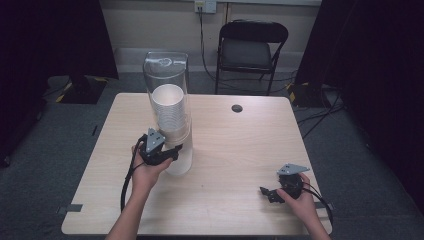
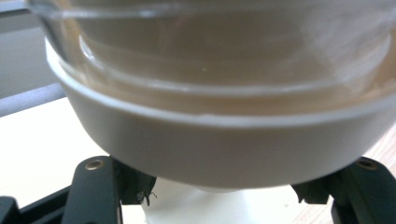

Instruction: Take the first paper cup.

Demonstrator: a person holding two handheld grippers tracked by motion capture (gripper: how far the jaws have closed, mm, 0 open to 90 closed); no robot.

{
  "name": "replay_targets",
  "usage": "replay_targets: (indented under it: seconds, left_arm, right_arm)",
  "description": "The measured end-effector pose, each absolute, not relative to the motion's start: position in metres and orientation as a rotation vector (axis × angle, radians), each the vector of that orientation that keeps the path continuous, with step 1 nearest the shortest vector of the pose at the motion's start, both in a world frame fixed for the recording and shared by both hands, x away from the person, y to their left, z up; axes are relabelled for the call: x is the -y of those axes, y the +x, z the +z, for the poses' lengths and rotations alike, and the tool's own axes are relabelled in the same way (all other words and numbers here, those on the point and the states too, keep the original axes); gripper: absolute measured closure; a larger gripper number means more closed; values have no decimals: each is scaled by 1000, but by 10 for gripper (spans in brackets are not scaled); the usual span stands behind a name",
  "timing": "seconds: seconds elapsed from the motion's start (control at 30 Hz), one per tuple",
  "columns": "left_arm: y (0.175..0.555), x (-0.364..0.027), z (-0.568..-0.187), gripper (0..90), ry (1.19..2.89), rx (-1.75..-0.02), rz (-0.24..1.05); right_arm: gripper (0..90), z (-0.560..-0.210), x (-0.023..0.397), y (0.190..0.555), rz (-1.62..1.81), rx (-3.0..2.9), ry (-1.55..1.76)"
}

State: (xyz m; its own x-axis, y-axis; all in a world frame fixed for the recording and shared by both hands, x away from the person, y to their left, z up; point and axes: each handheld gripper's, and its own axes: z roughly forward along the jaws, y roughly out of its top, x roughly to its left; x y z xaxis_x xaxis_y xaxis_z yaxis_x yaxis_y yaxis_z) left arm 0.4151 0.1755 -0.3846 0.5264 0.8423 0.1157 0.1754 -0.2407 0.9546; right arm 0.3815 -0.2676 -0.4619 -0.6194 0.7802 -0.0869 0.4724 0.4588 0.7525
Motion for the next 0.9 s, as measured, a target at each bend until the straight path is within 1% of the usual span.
replay_targets:
  seconds: [0.1,0.23,0.27,0.3,0.33,0.37,0.4,0.43,0.47,0.53,0.67,0.83,0.9]
  left_arm:
    - [415,-175,-386,353,1732,-851,827]
    - [414,-175,-390,358,1726,-857,821]
    - [414,-175,-390,360,1762,-872,824]
    - [418,-173,-400,365,1923,-911,818]
    - [419,-172,-416,366,2002,-986,777]
    - [422,-174,-432,365,2092,-1072,687]
    - [420,-176,-449,365,2016,-1088,660]
    - [416,-176,-456,365,1947,-1058,655]
    - [414,-175,-459,365,1940,-1035,668]
    - [412,-174,-455,364,1898,-1020,619]
    - [409,-179,-448,361,1936,-1003,607]
    - [405,-185,-457,359,1959,-1008,589]
    - [403,-187,-458,359,1944,-1011,585]
  right_arm:
    - [0,-462,268,382,987,-2289,1049]
    - [0,-462,267,382,988,-2289,1053]
    - [0,-462,267,382,990,-2290,1052]
    - [0,-462,267,383,991,-2290,1050]
    - [0,-462,267,382,990,-2290,1053]
    - [0,-462,267,383,990,-2290,1052]
    - [0,-462,267,382,990,-2291,1053]
    - [0,-462,267,383,990,-2290,1050]
    - [0,-462,267,383,990,-2290,1052]
    - [0,-462,267,383,991,-2292,1048]
    - [0,-462,267,384,990,-2295,1045]
    - [0,-462,267,384,990,-2295,1045]
    - [0,-462,267,384,991,-2295,1044]
